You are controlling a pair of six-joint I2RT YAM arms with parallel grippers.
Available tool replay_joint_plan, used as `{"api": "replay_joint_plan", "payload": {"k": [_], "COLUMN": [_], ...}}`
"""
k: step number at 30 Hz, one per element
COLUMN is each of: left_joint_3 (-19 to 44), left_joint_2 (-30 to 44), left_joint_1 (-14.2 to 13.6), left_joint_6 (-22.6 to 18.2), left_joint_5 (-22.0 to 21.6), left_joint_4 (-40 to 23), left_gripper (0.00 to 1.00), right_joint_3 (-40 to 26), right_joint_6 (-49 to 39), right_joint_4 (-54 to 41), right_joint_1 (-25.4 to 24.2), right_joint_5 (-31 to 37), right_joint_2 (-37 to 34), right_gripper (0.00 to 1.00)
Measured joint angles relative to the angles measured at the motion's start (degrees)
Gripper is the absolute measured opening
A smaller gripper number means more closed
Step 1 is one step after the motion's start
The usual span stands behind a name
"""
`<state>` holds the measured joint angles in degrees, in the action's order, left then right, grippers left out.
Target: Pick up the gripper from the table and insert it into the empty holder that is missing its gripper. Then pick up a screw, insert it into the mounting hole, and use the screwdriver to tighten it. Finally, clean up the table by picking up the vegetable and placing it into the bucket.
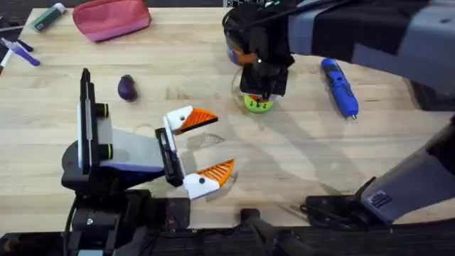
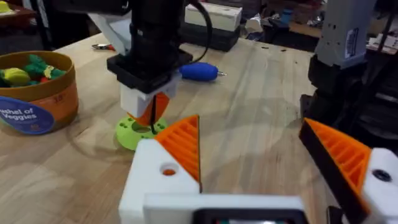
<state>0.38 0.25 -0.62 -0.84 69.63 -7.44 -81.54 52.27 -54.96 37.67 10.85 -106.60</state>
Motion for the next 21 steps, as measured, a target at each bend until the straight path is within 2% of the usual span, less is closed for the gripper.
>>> {"api": "replay_joint_plan", "payload": {"k": [14,17,21], "left_joint_3": [0.00,0.00,0.00], "left_joint_2": [0.02,0.02,0.02], "left_joint_1": [0.00,0.00,0.00], "left_joint_6": [0.00,0.00,0.00], "left_joint_5": [0.00,0.02,0.00], "left_joint_4": [0.00,-0.02,-0.02], "left_gripper": [0.985,0.986,0.986], "right_joint_3": [-0.76,-3.27,-9.80], "right_joint_6": [-2.93,-6.48,-12.67], "right_joint_4": [-2.69,-5.35,-10.68], "right_joint_1": [0.00,0.00,0.00], "right_joint_5": [0.28,0.28,0.28], "right_joint_2": [7.30,8.86,10.10], "right_gripper": [0.006,0.006,0.006]}}
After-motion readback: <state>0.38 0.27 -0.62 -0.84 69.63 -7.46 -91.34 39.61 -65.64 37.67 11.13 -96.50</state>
